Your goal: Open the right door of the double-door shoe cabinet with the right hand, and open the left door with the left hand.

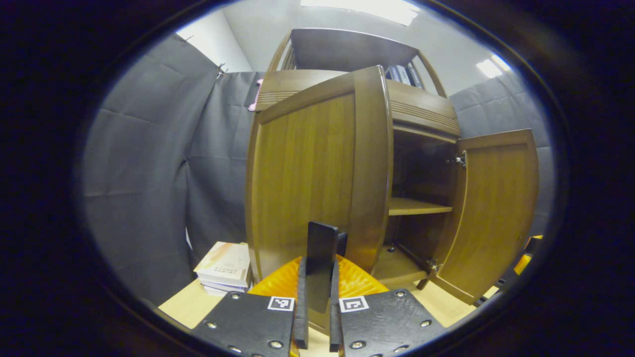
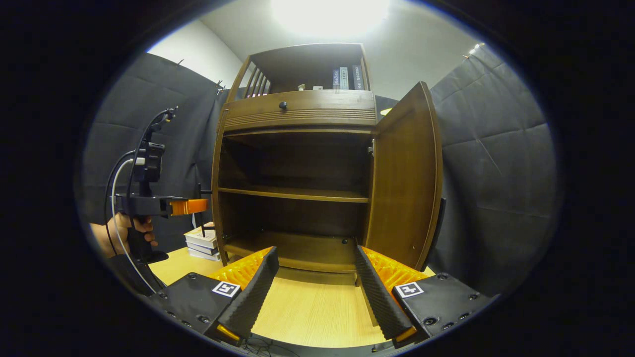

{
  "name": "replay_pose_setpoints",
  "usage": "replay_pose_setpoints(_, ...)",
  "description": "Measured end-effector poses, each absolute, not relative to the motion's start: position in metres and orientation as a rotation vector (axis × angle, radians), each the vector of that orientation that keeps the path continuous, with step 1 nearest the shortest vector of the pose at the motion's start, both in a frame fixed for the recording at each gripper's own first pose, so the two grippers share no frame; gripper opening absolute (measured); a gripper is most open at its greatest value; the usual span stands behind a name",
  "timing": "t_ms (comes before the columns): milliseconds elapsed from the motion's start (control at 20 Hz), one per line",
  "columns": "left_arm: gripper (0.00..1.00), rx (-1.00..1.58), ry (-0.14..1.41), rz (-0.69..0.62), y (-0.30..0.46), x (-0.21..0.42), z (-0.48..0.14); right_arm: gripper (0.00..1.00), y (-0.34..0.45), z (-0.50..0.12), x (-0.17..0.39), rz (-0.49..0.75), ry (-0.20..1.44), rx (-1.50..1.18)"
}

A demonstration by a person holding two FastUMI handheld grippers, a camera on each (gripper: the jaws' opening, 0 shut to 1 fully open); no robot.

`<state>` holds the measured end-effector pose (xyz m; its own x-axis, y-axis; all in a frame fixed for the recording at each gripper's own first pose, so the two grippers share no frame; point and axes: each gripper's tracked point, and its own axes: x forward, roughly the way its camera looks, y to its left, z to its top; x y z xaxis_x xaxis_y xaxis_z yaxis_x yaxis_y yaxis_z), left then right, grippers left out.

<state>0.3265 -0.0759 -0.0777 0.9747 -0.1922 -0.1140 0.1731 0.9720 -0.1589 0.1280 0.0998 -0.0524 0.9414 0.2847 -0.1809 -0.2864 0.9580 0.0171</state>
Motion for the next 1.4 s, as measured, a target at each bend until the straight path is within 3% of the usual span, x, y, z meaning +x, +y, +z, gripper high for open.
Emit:
replay_pose_setpoints(650,0.19,-0.107,0.131,-0.073,-0.029,0.319,-0.087,0.97,0.116,-0.048,0.119,0.336,0.180,-0.031)
replay_pose_setpoints(1000,0.09,-0.057,0.100,0.001,0.010,0.323,-0.091,0.97,0.128,-0.046,0.122,0.349,0.181,-0.038)
replay_pose_setpoints(1400,0.11,-0.041,0.097,0.061,0.038,0.312,-0.089,0.97,0.138,-0.033,0.126,0.344,0.154,-0.006)
